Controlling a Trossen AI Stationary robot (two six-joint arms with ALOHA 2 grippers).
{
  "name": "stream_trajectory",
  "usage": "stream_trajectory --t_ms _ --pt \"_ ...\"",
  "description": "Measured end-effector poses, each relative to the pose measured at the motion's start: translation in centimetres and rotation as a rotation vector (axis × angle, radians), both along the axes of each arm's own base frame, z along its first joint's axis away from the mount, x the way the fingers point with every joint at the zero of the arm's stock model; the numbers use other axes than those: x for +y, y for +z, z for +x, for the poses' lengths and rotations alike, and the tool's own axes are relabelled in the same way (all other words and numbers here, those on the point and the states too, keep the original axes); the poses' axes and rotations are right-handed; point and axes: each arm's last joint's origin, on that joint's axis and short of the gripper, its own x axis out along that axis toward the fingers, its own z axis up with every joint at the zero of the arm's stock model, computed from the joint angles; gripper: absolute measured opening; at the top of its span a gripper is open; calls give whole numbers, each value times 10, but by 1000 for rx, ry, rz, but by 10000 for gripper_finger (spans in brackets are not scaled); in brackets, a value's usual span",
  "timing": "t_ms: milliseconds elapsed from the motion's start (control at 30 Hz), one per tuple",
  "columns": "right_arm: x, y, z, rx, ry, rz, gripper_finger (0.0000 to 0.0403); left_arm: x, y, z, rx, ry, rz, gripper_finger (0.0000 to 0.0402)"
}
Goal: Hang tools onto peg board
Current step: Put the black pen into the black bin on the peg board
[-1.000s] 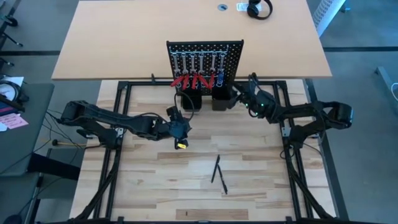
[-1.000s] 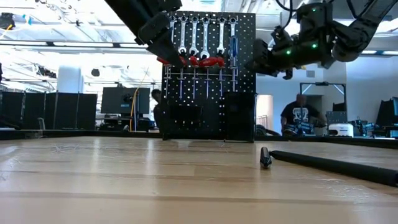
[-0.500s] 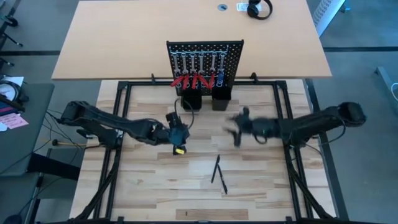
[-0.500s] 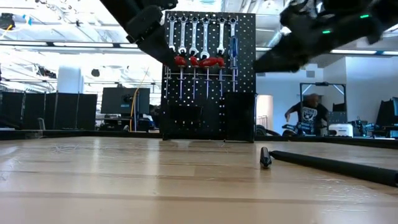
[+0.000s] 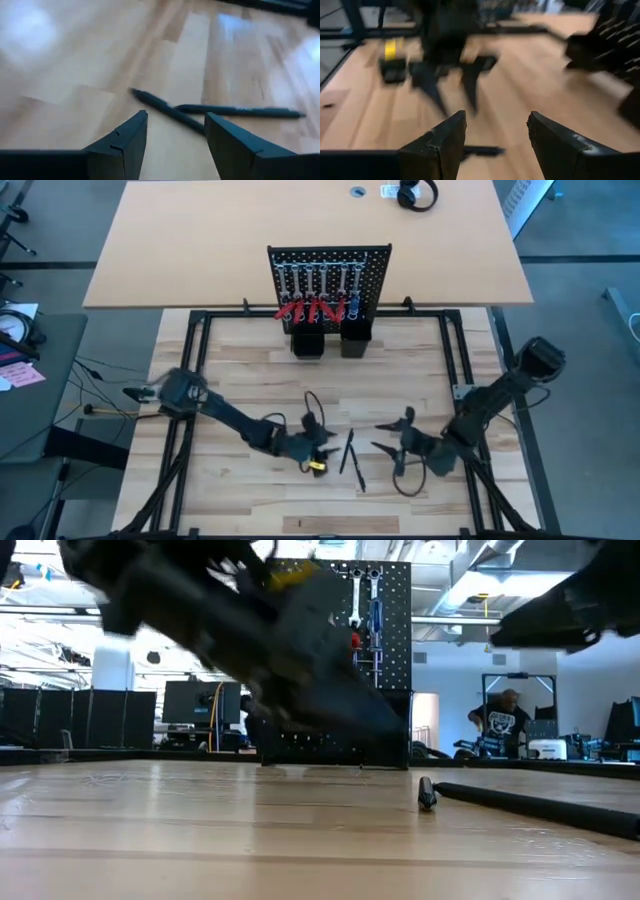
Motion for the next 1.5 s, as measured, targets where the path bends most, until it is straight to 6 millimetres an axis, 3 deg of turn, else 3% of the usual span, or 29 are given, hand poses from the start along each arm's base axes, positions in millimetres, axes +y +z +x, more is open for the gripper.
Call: stream_trajectory --t_ms 167,367,500,733,933,1100,1300,1500 --pt "8 3 -12 -71 -109 -95 221 -8 -33 31 29 -58 -67 190" --pt "6 3 -11 -75 -135 -105 221 -28 -40 60 123 29 19 190" --pt "6 3 -11 -75 -135 -106 221 -32 -40 67 217 110 117 190" --pt "6 3 -11 -75 -135 -106 221 -11 -21 52 391 281 392 190" --pt "5 -2 -8 -68 -148 -111 220 -5 10 40 347 319 351 190" --pt "5 -5 -6 -62 -153 -114 220 -5 -3 38 261 341 243 190" --pt "5 -5 -6 -62 -150 -112 220 2 -22 38 106 238 51 190" --pt "4 -5 -4 -63 -156 -109 220 10 -27 36 71 240 18 190"
